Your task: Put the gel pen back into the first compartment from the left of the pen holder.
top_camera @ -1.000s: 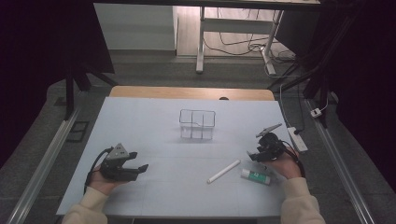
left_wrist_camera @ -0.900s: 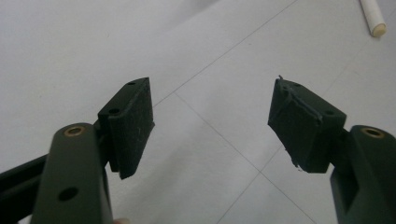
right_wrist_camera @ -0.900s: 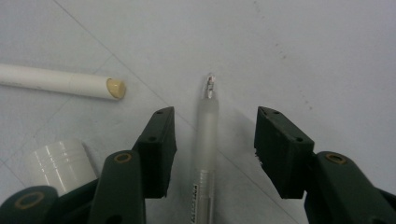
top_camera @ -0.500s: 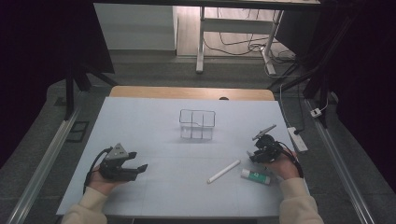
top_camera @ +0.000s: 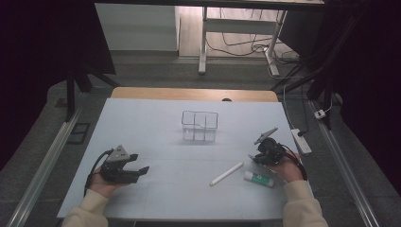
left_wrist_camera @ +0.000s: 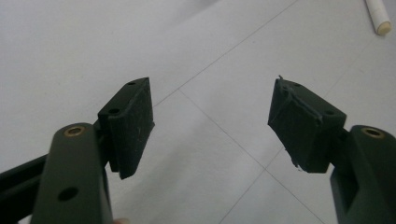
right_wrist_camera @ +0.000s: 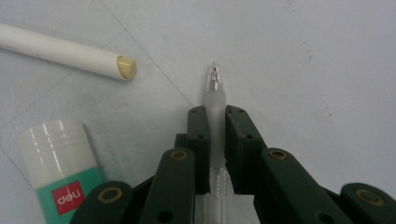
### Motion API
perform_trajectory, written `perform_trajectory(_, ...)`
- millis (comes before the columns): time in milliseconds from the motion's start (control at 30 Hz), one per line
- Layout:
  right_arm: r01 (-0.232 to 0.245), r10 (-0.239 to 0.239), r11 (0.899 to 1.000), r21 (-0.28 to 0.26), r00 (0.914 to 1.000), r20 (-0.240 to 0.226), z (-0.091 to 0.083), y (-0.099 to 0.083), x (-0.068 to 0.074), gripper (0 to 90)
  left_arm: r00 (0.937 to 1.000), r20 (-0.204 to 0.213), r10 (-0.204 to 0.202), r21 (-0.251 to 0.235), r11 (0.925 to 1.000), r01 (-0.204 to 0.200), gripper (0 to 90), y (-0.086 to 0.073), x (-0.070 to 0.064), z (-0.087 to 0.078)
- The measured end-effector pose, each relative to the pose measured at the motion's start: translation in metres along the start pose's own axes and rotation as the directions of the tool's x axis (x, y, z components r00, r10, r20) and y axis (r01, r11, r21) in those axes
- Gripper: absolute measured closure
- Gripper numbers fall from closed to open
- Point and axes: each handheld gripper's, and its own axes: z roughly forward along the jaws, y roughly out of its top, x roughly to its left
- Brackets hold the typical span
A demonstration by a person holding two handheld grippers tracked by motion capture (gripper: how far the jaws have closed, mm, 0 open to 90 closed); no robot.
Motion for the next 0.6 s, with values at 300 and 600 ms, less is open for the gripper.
perform_trajectory(300,0.016,-0.016,1.000,-0.003,0.9999,-0.006,-0.002,-0.001,0.002,80.1,1.0000,0.000,0.001,-0.001,1.0000,-0.001,31.0,0.000,0.001,-0.001)
perform_trajectory(600,0.038,-0.036,0.998,-0.044,0.9983,0.045,-0.012,0.001,0.003,80.2,1.0000,-0.001,-0.001,-0.003,1.0000,0.001,31.5,0.000,0.001,-0.001)
